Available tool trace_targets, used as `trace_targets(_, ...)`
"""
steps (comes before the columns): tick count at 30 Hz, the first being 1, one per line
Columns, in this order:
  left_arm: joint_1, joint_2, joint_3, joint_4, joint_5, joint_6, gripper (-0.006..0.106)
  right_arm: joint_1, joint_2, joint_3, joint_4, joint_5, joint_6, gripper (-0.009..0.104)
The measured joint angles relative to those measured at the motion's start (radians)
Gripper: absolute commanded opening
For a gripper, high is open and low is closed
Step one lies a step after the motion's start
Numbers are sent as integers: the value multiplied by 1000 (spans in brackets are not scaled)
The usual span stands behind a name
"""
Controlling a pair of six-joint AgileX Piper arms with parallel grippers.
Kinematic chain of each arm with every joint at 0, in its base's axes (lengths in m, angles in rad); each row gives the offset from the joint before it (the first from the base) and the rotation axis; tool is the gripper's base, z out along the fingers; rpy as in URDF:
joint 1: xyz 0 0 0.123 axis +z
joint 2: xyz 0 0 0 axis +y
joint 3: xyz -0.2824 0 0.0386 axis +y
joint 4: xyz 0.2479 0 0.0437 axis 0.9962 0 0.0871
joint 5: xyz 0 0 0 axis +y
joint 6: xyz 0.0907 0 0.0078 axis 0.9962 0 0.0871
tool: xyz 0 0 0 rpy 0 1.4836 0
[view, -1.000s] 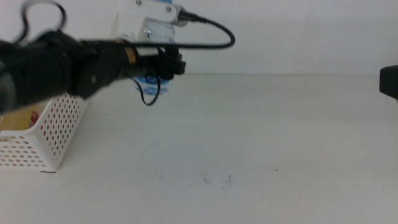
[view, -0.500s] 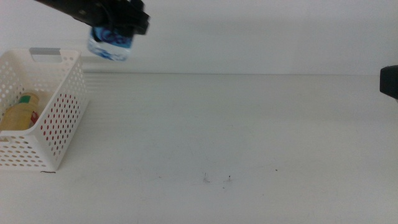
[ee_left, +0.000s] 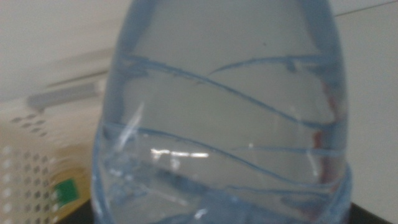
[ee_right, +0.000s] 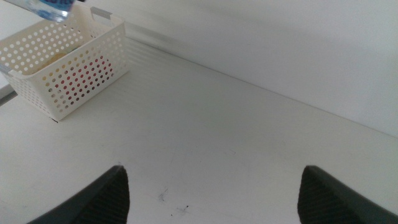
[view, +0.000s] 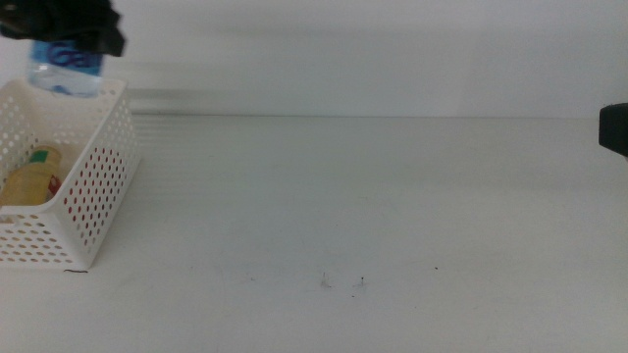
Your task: Use arms to grab the bottles and put them into the dustbin to the left of the table.
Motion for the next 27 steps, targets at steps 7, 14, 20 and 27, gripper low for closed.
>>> trace_targets(7,135,64,-38,-39,80,75,39,0,0,0,0,0,0,90)
trace_targets(14,239,158,-38,-43,85,105,39,0,0,0,0,0,0,90)
trace_targets(20,283,225,-38,-41,85,105,39,0,0,0,0,0,0,90)
trace_targets(27,285,293,-40,-46,77,106,42,0,0,0,0,0,0,90)
